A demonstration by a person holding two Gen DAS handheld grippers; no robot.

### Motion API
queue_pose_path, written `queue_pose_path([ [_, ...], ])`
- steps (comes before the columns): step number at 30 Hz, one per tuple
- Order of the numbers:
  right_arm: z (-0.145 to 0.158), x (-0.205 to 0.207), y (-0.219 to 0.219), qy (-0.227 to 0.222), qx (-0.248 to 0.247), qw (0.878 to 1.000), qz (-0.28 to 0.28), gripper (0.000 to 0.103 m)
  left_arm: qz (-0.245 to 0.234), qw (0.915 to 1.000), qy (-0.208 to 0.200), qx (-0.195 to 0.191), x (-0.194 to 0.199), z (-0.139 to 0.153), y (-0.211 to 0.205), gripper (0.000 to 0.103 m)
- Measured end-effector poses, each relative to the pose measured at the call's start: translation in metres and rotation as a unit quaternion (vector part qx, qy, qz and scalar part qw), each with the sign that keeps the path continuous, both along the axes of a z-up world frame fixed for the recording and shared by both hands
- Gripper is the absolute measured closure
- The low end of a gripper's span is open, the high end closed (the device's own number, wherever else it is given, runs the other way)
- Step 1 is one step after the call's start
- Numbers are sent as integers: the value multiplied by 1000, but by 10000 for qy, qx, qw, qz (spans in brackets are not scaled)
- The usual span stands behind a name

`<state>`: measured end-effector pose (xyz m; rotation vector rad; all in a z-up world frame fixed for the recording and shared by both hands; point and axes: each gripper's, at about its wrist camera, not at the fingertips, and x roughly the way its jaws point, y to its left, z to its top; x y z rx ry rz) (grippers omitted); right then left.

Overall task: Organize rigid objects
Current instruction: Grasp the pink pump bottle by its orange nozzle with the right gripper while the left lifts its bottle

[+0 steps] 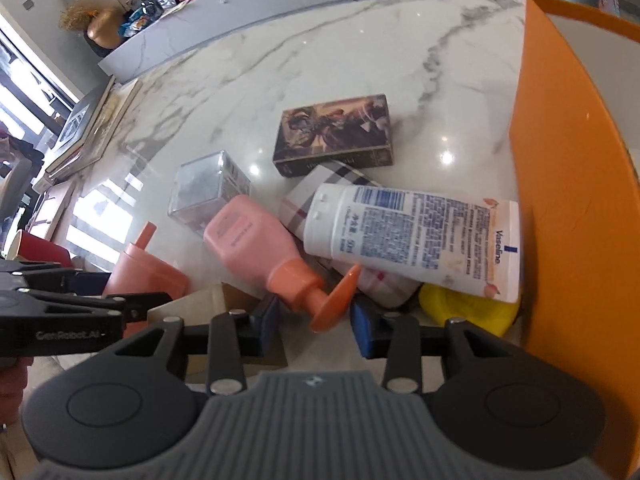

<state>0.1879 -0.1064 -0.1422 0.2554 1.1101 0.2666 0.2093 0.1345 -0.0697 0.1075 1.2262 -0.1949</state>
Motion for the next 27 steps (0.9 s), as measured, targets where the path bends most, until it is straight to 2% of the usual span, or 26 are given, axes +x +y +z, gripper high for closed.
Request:
queue_pose_path([
  [4,11,-4,2,-248,-64,9996,104,69,27,9999,-150,-27,-2,5,1,41],
  [9,31,-9,2,-566,-95,9982,155,73,163,9973,-661,-279,-12,24,1,41],
  [10,35,-9,2,-627,-93,9979,165,80,214,9963,-756,-359,-14,28,1,41],
  [17,57,-18,0,-915,-174,9954,208,79,523,9826,-1475,-996,-37,54,2,41],
  [22,67,-29,-6,-1076,-309,9936,149,79,336,9738,-1835,-1299,-57,65,-12,41],
  [27,79,-41,-11,-1267,-475,9906,197,79,122,9736,-1933,-1204,-70,66,-33,41],
])
